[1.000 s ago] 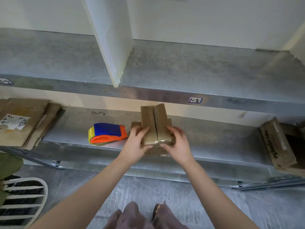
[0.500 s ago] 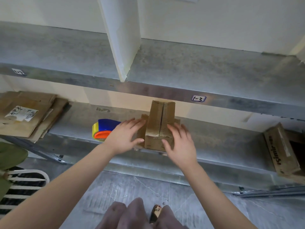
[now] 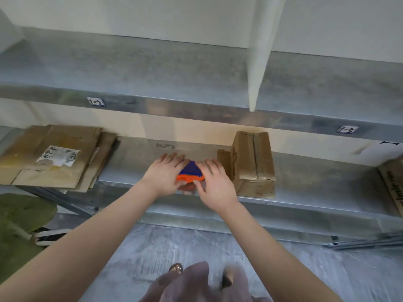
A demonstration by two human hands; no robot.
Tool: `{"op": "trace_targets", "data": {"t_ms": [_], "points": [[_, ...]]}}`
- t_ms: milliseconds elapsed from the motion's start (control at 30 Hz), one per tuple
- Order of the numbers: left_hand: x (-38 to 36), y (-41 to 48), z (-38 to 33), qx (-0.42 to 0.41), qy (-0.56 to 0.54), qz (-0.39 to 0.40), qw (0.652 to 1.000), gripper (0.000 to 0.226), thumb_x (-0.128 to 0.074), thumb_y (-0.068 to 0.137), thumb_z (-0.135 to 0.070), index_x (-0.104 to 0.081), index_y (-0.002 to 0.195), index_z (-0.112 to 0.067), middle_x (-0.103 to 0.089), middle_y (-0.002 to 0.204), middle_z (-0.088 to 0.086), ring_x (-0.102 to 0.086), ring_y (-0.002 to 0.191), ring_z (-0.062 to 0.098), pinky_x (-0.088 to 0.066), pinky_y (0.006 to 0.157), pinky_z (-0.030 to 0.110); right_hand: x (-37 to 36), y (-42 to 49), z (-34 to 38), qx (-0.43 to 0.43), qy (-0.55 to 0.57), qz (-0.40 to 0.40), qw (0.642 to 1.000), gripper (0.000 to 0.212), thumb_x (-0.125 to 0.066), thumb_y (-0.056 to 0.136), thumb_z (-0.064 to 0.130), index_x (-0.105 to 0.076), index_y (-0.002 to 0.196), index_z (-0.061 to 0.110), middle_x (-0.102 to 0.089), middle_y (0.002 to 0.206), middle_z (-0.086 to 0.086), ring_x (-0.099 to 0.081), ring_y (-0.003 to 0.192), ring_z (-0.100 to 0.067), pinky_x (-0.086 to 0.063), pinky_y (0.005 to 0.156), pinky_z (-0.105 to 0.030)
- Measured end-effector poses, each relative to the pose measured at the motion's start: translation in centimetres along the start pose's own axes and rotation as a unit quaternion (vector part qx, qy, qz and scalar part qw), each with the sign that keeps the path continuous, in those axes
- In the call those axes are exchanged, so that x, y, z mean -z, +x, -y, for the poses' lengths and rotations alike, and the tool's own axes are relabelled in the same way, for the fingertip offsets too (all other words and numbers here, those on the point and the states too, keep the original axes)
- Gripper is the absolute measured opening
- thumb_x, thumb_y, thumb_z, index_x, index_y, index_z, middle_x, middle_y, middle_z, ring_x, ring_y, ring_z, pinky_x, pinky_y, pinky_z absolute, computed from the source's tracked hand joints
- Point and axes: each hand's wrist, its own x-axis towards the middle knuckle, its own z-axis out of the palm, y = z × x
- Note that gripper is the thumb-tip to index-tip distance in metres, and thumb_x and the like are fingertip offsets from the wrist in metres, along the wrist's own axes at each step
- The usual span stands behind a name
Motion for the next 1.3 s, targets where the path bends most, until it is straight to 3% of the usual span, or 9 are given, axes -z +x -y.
{"op": "trace_targets", "data": {"t_ms": [100, 267, 367, 500, 700, 1033, 1300], "points": [[-1.1, 0.5, 1.0, -0.012, -0.023, 0.022, 0.999, 0.07, -0.063, 0.083, -0.052, -0.046, 0.141, -0.017, -0.048, 0.143, 0.011, -0.044, 0.131, 0.035, -0.028, 0.112, 0.048, -2.0, 0.7, -0.3, -0.06, 0.004, 0.005, 0.998, 0.052, -0.055, 0.094, 0.032, -0.045, 0.142, 0.015, -0.047, 0.144, -0.014, -0.036, 0.138, -0.035, -0.034, 0.113, -0.047], [-2.4, 1.8, 2.1, -0.028, -0.058, 0.033, 0.997, 0.076, -0.06, 0.083, -0.055, -0.037, 0.147, -0.02, -0.035, 0.152, 0.012, -0.035, 0.137, 0.033, -0.024, 0.114, 0.043, -4.1, 0.4, -1.8, -0.134, -0.009, 0.062, 0.989, 0.059, -0.049, 0.096, 0.037, -0.032, 0.15, 0.019, -0.033, 0.155, -0.01, -0.021, 0.146, -0.03, -0.025, 0.117, -0.039], [-2.9, 2.7, 2.3, -0.019, -0.077, 0.047, 0.996, 0.079, -0.055, 0.082, -0.06, -0.033, 0.148, -0.023, -0.035, 0.151, 0.012, -0.038, 0.133, 0.034, -0.03, 0.109, 0.041, -5.1, 0.4, -2.5, -0.16, -0.016, 0.099, 0.982, 0.061, -0.046, 0.097, 0.039, -0.027, 0.152, 0.02, -0.028, 0.157, -0.01, -0.015, 0.148, -0.029, -0.021, 0.118, -0.038], [-3.1, 3.9, 2.3, -0.006, -0.124, 0.071, 0.99, 0.069, -0.059, 0.087, -0.047, -0.033, 0.147, -0.026, -0.044, 0.134, 0.009, -0.048, 0.118, 0.031, -0.046, 0.085, 0.039, -6.2, 0.8, -2.8, -0.192, 0.01, 0.121, 0.974, 0.062, -0.044, 0.099, 0.037, -0.02, 0.154, 0.021, -0.025, 0.158, -0.009, -0.014, 0.148, -0.028, -0.02, 0.118, -0.037], [-2.8, 3.9, 3.3, -0.033, -0.16, 0.119, 0.979, 0.074, -0.053, 0.088, -0.06, -0.026, 0.15, -0.027, -0.04, 0.136, 0.005, -0.045, 0.12, 0.026, -0.047, 0.088, 0.037, -6.9, 0.9, -3.2, -0.229, 0.06, 0.093, 0.967, 0.061, -0.049, 0.096, 0.034, -0.027, 0.151, 0.023, -0.029, 0.156, -0.007, -0.024, 0.145, -0.026, -0.031, 0.115, -0.038], [-1.6, 4.1, 4.1, -0.02, -0.192, 0.147, 0.97, 0.06, -0.06, 0.086, -0.033, -0.039, 0.143, -0.031, -0.05, 0.12, 0.003, -0.051, 0.107, 0.025, -0.047, 0.085, 0.033, -6.8, 0.7, -3.9, -0.233, 0.078, 0.081, 0.966, 0.06, -0.048, 0.098, 0.038, -0.027, 0.152, 0.023, -0.029, 0.157, -0.005, -0.026, 0.144, -0.025, -0.031, 0.114, -0.037], [-1.7, 2.7, 4.1, -0.018, -0.186, 0.118, 0.975, 0.063, -0.062, 0.087, -0.036, -0.037, 0.144, -0.03, -0.049, 0.124, 0.001, -0.051, 0.11, 0.024, -0.046, 0.086, 0.033, -6.7, 0.2, -3.9, -0.193, 0.006, 0.115, 0.974, 0.064, -0.043, 0.098, 0.042, -0.017, 0.154, 0.025, -0.018, 0.161, -0.003, -0.007, 0.15, -0.025, -0.02, 0.119, -0.038]]}}
